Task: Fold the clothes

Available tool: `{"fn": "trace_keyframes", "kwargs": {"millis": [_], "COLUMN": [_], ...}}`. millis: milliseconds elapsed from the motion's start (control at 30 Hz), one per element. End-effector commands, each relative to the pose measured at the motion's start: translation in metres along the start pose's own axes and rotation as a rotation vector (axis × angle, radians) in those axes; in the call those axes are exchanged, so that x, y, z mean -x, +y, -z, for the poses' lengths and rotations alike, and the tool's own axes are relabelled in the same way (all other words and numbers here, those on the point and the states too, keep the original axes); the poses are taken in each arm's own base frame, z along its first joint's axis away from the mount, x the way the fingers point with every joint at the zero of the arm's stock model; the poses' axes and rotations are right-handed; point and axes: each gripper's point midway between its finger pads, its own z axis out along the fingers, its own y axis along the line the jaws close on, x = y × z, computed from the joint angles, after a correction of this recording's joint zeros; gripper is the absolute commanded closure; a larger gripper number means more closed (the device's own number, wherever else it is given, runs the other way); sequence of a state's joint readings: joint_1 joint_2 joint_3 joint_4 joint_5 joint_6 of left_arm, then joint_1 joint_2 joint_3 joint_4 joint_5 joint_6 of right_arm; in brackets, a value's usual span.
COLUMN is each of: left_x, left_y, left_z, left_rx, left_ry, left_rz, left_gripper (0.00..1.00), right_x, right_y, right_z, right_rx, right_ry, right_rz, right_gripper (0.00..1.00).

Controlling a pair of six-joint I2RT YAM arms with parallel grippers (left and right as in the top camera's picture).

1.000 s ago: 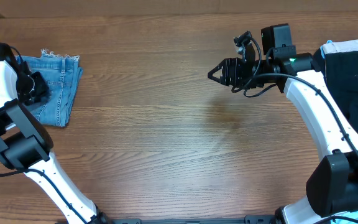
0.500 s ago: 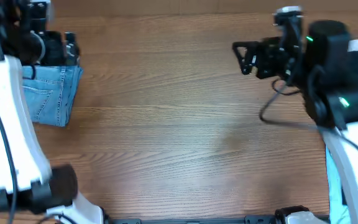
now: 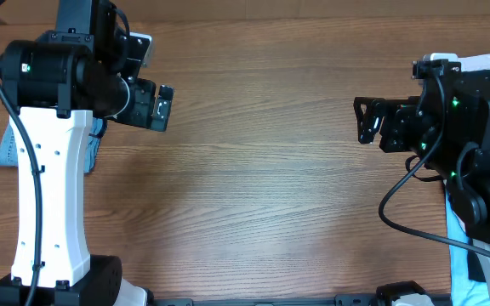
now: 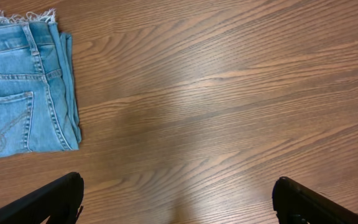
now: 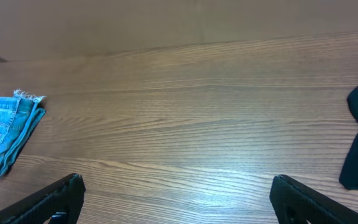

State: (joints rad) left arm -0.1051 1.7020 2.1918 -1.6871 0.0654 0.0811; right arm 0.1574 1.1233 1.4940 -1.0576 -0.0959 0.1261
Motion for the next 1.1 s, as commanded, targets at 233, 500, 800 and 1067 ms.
{"fn": "trace_keyframes", "kwargs": {"millis": [233, 500, 800, 1067], "left_x": [-0.001, -0.001, -0.001, -0.001], "left_y": [0.002, 0.002, 0.002, 0.002], "left_z": [-0.003, -0.003, -0.003, -0.003], "left_rx": [0.012, 0.012, 0.012, 0.012], "left_ry": [0.01, 0.01, 0.01, 0.01], "left_rz": [0.013, 0.013, 0.013, 0.013], "left_gripper": [0.0, 0.0, 0.0, 0.0], "right_x": [-0.001, 0.003, -0.058, -0.15], "right_y": [-0.006, -0.028, -0.053, -0.074], "right_z": [0.004, 0.059, 0.081, 0.009], "right_rx": [-0.033, -0.183, -0.232, -0.177], "right_ry": [0.004, -0.131, -0.256, -0.254], "right_rz": [-0.006, 0.056, -0.01, -0.169], "right_gripper": [0.0, 0.0, 0.0, 0.0]}}
